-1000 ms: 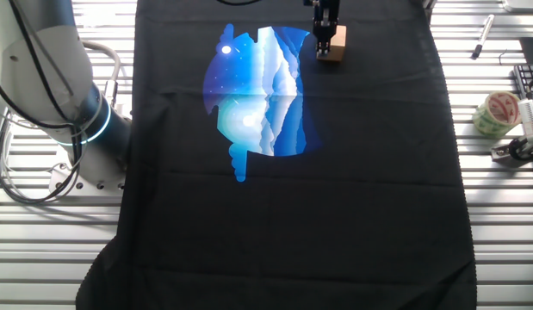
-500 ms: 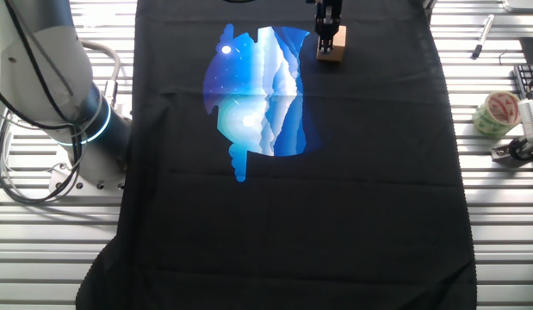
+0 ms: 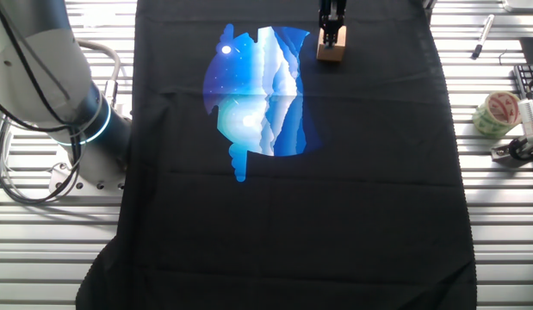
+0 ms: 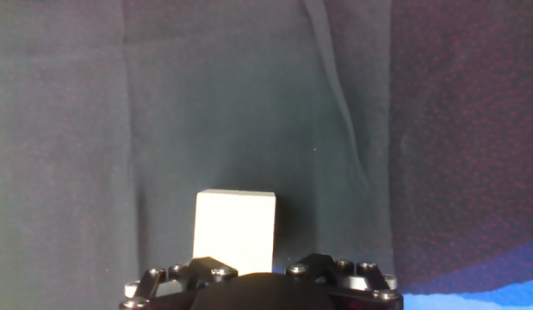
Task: Approach and touch the side of the small block
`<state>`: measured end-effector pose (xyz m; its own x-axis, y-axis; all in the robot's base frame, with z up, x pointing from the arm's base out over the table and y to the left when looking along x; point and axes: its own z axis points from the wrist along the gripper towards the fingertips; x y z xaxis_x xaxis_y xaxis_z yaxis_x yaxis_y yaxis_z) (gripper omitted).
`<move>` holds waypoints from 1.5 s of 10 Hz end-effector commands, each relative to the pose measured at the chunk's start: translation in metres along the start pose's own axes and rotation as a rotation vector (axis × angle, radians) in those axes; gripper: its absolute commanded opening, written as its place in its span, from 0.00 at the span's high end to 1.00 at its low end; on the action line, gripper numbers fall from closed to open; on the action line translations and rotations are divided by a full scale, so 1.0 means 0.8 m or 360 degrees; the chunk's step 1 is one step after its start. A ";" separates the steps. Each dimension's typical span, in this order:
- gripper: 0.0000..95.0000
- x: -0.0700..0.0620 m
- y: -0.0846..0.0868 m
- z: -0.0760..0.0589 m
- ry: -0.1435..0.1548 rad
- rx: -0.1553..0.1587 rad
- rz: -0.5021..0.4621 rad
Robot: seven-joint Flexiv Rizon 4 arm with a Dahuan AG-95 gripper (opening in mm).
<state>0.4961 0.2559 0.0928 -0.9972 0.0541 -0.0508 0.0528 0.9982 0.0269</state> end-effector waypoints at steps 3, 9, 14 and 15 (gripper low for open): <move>1.00 -0.001 -0.001 0.002 -0.0010 -0.0002 0.0005; 1.00 -0.011 -0.027 -0.005 0.0025 -0.0012 -0.0040; 1.00 -0.012 -0.030 -0.008 0.0020 -0.0021 -0.0023; 1.00 -0.012 -0.030 -0.008 0.0022 -0.0015 -0.0025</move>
<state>0.5030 0.2310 0.0990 -0.9988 0.0353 -0.0337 0.0340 0.9986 0.0398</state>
